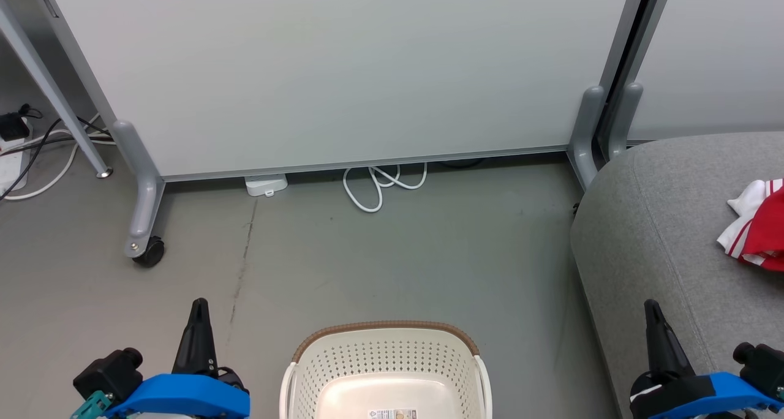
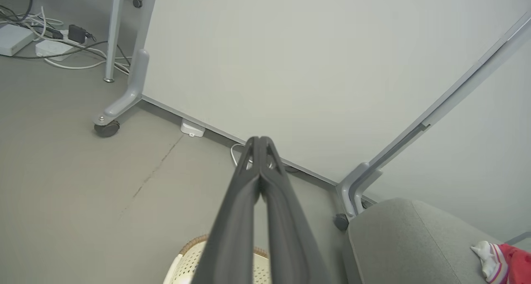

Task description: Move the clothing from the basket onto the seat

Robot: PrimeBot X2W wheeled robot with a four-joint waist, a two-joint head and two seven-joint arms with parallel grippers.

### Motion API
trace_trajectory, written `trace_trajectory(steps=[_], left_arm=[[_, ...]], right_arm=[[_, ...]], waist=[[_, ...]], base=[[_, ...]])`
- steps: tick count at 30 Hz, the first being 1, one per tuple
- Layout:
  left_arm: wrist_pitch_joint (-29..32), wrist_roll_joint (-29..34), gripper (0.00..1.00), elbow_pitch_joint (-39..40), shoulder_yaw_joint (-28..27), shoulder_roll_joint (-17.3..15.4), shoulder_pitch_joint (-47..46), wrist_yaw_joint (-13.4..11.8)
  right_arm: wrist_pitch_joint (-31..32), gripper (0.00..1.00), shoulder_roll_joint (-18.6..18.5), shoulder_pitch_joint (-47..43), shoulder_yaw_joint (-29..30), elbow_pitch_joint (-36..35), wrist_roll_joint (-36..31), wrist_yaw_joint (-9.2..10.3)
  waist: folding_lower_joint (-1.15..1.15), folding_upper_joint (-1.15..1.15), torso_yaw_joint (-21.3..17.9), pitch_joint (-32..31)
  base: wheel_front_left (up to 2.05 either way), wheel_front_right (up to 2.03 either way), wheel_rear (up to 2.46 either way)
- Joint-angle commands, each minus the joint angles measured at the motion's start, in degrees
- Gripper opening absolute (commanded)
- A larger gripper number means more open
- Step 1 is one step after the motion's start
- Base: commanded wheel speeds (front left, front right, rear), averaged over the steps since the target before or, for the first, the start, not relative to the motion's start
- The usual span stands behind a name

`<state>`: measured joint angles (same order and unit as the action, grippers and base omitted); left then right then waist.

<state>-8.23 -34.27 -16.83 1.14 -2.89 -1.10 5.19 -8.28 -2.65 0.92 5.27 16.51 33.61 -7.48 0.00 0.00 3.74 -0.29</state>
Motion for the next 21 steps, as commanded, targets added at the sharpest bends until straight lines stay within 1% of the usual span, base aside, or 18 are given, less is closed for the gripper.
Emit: trace_trajectory(steps=[1, 21], left_arm=[[0.51, -2.39, 0.0, 1.0, -0.48, -0.02, -1.81, 0.37], [4.6, -18.18, 0.0, 1.62, -2.58, -0.01, -2.95, 0.94]], right_arm=[[0.6, 0.0, -0.23, 1.65, 0.17, -1.02, 2.52, -0.01], [4.65, 0.0, -0.26, 2.87, 0.48, -1.53, 18.51, -0.02]], waist=[[0.0, 0.0, -0.06, 0.01], [0.0, 0.0, -0.81, 0.1]], base=[[0.0, 0.0, 0.0], [0.0, 0.0, 0.0]])
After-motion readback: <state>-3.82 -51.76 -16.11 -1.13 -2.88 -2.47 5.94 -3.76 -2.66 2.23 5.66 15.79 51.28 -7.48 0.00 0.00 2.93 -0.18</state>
